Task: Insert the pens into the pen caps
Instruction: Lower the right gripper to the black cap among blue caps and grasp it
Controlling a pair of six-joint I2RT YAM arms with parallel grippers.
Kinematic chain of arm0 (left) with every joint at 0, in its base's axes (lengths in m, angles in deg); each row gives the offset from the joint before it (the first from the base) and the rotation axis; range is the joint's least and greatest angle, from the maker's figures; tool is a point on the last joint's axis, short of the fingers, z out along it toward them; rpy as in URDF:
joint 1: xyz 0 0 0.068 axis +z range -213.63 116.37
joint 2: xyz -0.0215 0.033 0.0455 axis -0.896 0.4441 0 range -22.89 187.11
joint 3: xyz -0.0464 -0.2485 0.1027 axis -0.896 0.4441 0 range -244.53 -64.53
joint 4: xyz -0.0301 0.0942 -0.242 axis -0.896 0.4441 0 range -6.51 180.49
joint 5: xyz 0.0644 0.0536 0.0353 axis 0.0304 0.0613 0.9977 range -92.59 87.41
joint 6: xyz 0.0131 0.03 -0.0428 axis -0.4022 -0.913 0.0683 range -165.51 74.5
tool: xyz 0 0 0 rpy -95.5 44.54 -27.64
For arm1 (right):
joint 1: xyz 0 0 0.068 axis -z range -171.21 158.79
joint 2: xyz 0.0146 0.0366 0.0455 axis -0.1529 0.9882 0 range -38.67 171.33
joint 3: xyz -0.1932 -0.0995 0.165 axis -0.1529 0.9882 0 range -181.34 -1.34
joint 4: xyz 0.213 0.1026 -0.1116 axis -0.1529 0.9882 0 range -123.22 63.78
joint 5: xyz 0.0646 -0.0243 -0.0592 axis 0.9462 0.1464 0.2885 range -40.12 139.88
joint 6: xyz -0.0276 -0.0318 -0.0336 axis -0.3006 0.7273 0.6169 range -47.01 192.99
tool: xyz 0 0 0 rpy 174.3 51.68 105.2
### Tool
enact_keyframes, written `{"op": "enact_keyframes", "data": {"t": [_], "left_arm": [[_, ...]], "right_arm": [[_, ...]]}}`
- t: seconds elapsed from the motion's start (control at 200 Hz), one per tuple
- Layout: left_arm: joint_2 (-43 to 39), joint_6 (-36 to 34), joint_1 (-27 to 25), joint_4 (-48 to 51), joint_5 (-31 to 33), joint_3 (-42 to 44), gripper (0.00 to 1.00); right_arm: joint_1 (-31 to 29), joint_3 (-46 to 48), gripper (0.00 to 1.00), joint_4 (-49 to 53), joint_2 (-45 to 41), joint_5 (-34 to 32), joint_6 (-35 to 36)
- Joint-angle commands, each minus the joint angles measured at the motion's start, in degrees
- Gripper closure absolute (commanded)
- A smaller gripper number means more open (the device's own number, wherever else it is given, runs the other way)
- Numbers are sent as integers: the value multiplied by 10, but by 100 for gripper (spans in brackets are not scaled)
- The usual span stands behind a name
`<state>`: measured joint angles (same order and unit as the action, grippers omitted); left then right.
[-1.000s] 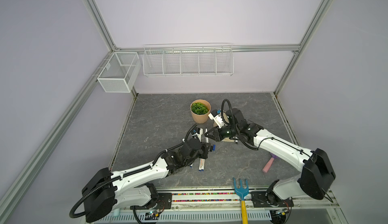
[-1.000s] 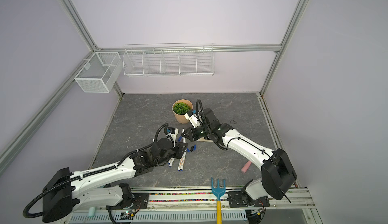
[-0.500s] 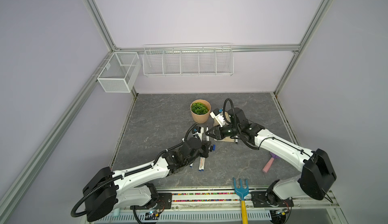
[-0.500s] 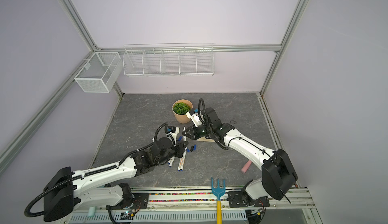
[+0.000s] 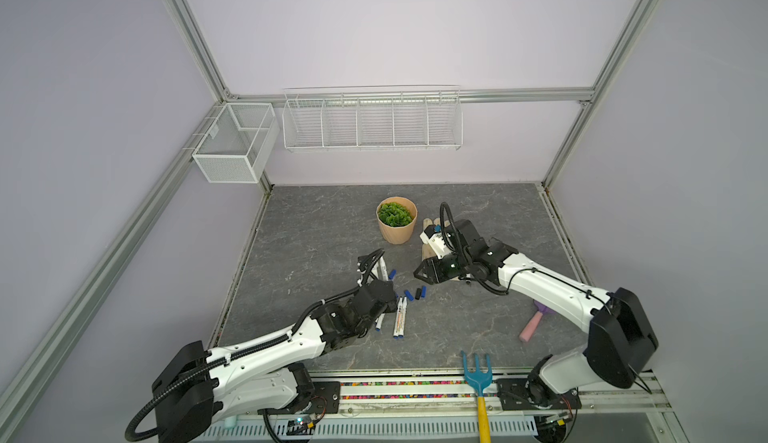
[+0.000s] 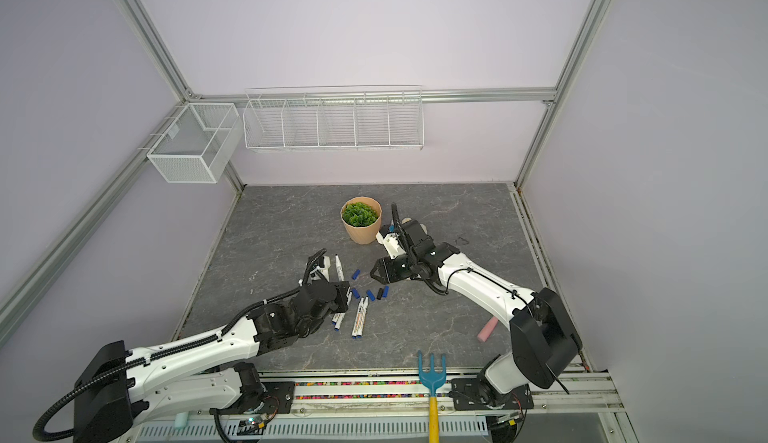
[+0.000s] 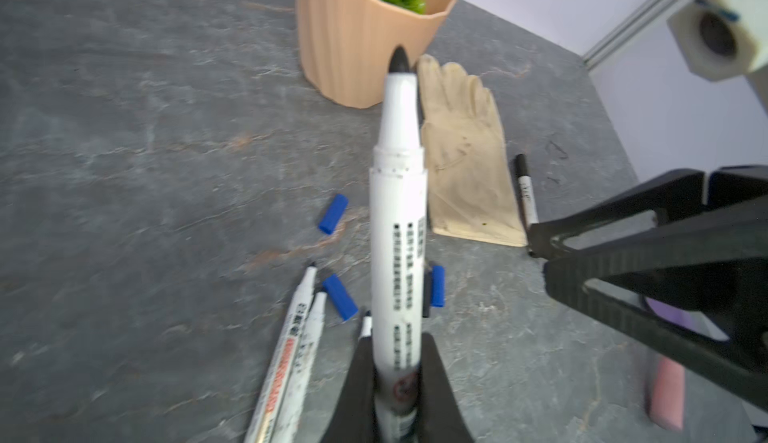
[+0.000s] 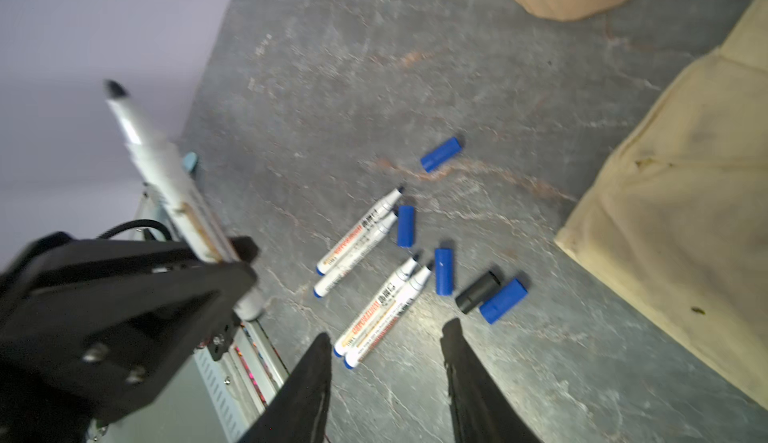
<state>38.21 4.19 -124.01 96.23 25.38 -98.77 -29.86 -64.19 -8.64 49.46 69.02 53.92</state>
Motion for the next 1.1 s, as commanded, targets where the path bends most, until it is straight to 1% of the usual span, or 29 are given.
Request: {"op": "enact_keyframes", "data": {"t": [0.0,0.125,0.195,0.565,0.83,1.095], "left_arm": [[-26,74,3,54,58,25,100],[-38,81,3,51,60,35,100],[-37,81,3,54,62,34,100],[-9,80,3,55,58,24,100],[-11,79,3,68,61,18,100],[-13,77,3,74,63,15,100]], "right_arm": [[-7,-36,54,92,53,-17,40],[-13,-63,56,134,115,15,54],[-19,-75,57,149,140,22,61],[-27,-95,57,187,200,55,78],[-27,-129,56,195,233,32,73],[-21,-165,55,199,262,-21,62]]}}
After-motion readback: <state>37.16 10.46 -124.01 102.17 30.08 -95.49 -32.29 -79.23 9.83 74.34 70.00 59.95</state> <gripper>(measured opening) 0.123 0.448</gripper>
